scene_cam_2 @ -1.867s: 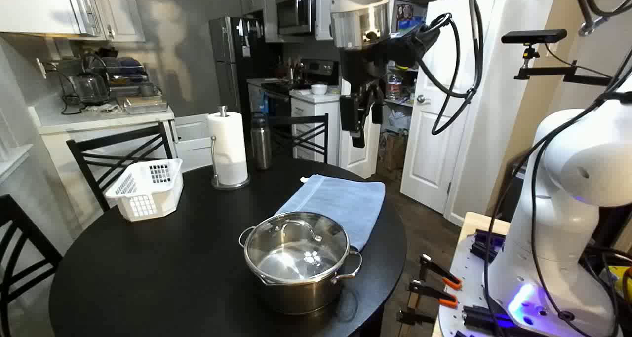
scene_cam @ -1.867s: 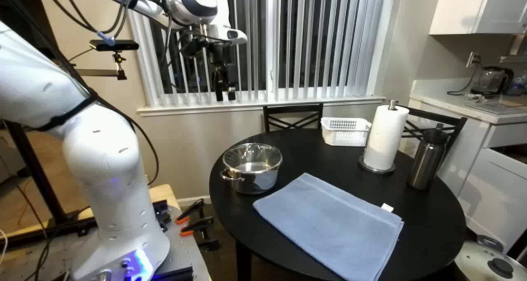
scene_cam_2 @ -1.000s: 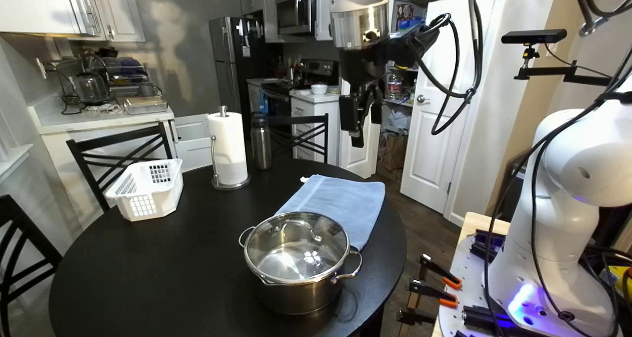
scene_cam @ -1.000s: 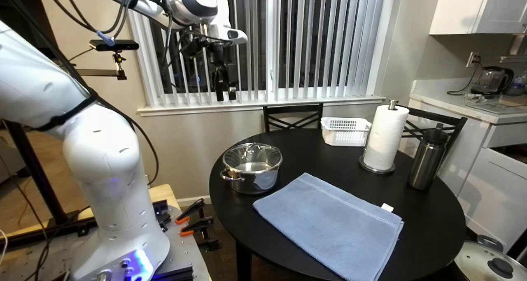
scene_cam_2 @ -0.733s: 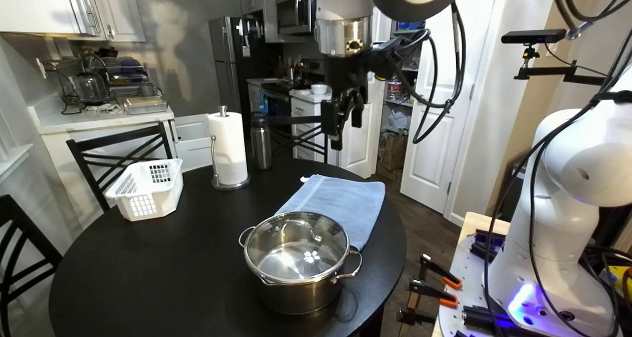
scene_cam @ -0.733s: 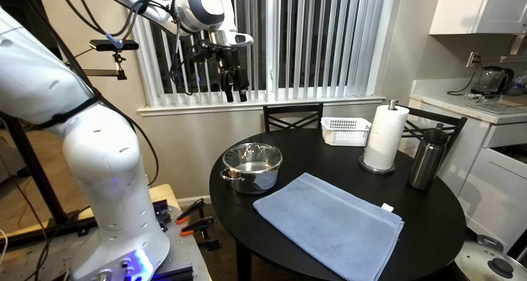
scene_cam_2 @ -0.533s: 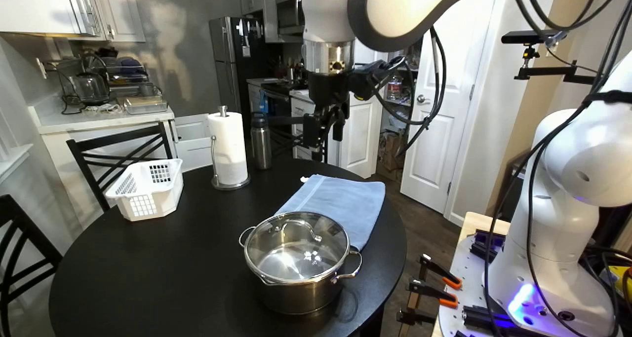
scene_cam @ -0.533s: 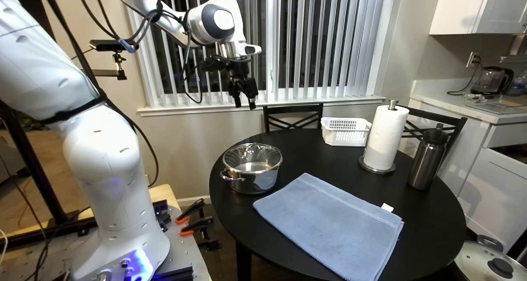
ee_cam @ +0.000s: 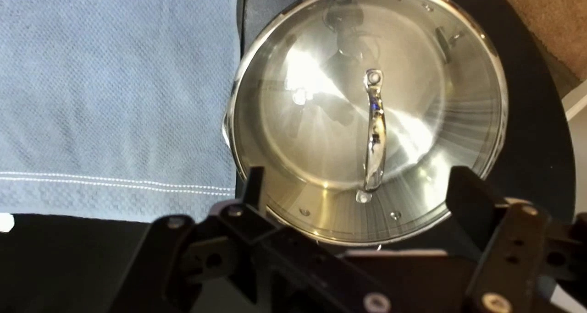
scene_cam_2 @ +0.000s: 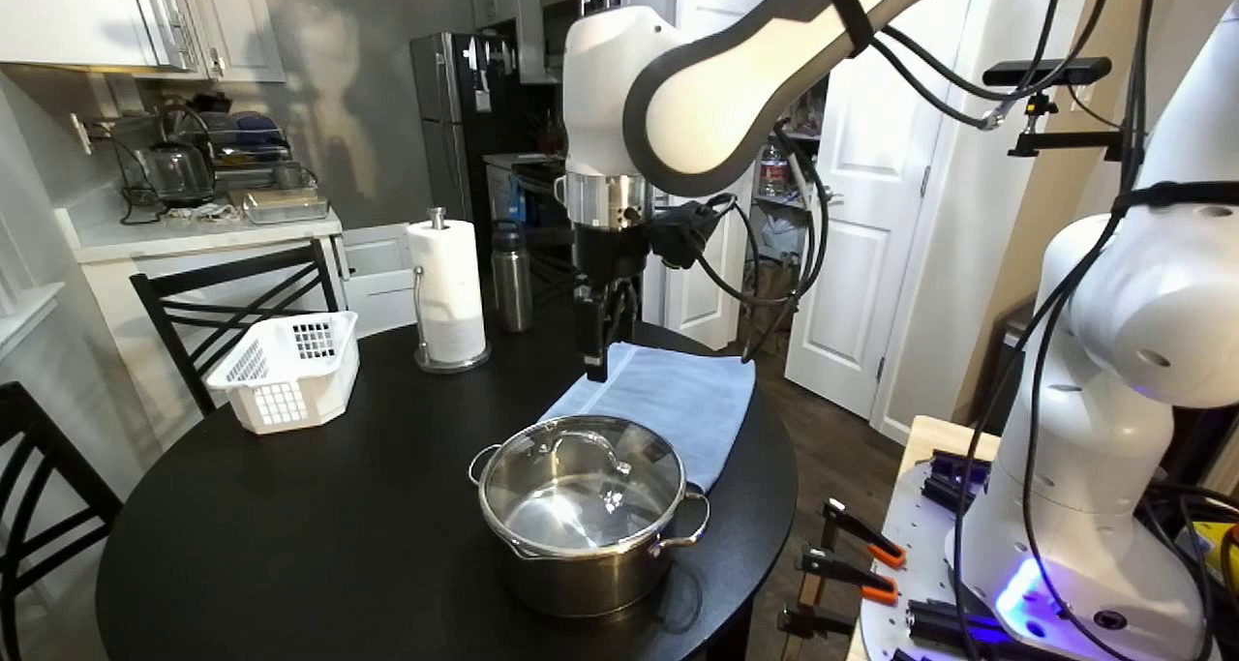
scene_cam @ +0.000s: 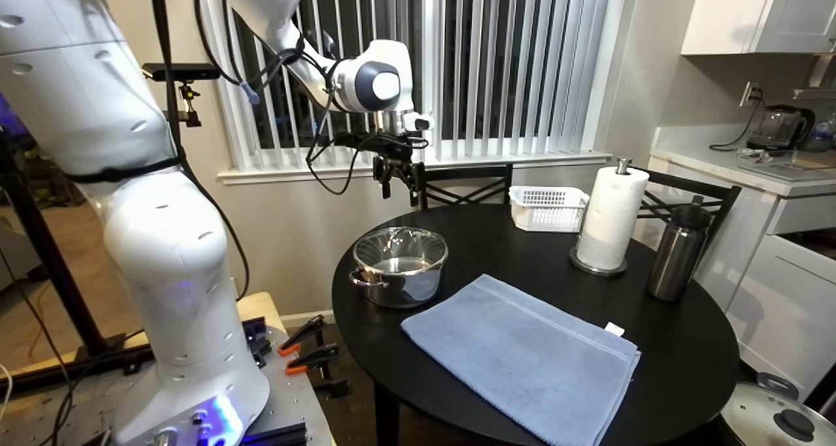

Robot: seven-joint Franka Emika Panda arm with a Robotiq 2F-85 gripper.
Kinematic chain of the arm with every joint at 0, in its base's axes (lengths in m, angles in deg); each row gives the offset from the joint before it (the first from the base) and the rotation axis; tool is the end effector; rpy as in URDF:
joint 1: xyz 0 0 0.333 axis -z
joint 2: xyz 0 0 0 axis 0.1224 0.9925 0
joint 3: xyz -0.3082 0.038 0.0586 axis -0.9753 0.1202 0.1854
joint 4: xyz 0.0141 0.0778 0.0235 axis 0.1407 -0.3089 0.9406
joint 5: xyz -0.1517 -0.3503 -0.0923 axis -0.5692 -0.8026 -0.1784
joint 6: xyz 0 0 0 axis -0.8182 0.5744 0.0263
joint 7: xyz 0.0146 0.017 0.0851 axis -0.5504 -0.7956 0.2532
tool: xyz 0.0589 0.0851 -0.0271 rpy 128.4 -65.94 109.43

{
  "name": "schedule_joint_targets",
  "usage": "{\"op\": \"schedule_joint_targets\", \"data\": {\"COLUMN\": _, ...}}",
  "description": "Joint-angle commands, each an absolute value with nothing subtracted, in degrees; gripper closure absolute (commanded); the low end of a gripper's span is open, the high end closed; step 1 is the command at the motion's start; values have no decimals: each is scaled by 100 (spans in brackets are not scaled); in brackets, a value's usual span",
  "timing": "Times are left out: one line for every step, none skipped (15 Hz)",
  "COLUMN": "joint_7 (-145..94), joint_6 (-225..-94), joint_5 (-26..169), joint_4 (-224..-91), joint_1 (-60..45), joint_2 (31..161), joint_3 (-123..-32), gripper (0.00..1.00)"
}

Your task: Take the lid off of the pot

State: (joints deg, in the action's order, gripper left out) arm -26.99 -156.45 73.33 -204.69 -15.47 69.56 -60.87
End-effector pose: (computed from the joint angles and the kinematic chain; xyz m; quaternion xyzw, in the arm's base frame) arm 0.4353 0.1642 0.3674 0.9909 0.1321 0.0156 0.0225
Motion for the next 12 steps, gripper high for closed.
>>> {"op": "schedule_joint_targets", "data": {"joint_7": -2706, "joint_6": -15606, "joint_5": 7227, "joint_4": -20440, "joint_1": -1602, "joint_2": 7071, "joint_3": -6138, "gripper": 0}}
{"op": "schedule_joint_targets", "data": {"joint_7": -2704, "joint_6": -15592, "joint_5": 7156, "joint_4": -20420, "joint_1": -1604, "joint_2": 7170, "joint_3": -6138, "gripper": 0}}
{"op": "schedule_joint_targets", "data": {"joint_7": -2704, "joint_6": -15590, "joint_5": 7132, "joint_4": -20398, "joint_1": -1605, "joint_2": 7241, "joint_3": -6140, "gripper": 0}}
{"op": "schedule_joint_targets", "data": {"joint_7": -2704, "joint_6": -15586, "joint_5": 7125, "joint_4": -20373, "joint_1": -1606, "joint_2": 7283, "joint_3": -6140, "gripper": 0}}
{"op": "schedule_joint_targets", "data": {"joint_7": -2703, "joint_6": -15579, "joint_5": 7123, "joint_4": -20352, "joint_1": -1607, "joint_2": 7300, "joint_3": -6140, "gripper": 0}}
{"op": "schedule_joint_targets", "data": {"joint_7": -2703, "joint_6": -15573, "joint_5": 7123, "joint_4": -20340, "joint_1": -1607, "joint_2": 7302, "joint_3": -6140, "gripper": 0}}
{"op": "schedule_joint_targets", "data": {"joint_7": -2703, "joint_6": -15567, "joint_5": 7122, "joint_4": -20334, "joint_1": -1607, "joint_2": 7302, "joint_3": -6140, "gripper": 0}}
{"op": "schedule_joint_targets", "data": {"joint_7": -2703, "joint_6": -15564, "joint_5": 7122, "joint_4": -20332, "joint_1": -1607, "joint_2": 7302, "joint_3": -6140, "gripper": 0}}
{"op": "schedule_joint_targets", "data": {"joint_7": -2723, "joint_6": -15575, "joint_5": 7149, "joint_4": -20315, "joint_1": -1650, "joint_2": 7322, "joint_3": -6099, "gripper": 0}}
{"op": "schedule_joint_targets", "data": {"joint_7": -2834, "joint_6": -15575, "joint_5": 7083, "joint_4": -20301, "joint_1": -1685, "joint_2": 7390, "joint_3": -6045, "gripper": 0}}
{"op": "schedule_joint_targets", "data": {"joint_7": -2818, "joint_6": -15621, "joint_5": 7092, "joint_4": -20299, "joint_1": -1736, "joint_2": 7468, "joint_3": -6006, "gripper": 0}}
{"op": "schedule_joint_targets", "data": {"joint_7": -2832, "joint_6": -15711, "joint_5": 7103, "joint_4": -20311, "joint_1": -1787, "joint_2": 7530, "joint_3": -5978, "gripper": 0}}
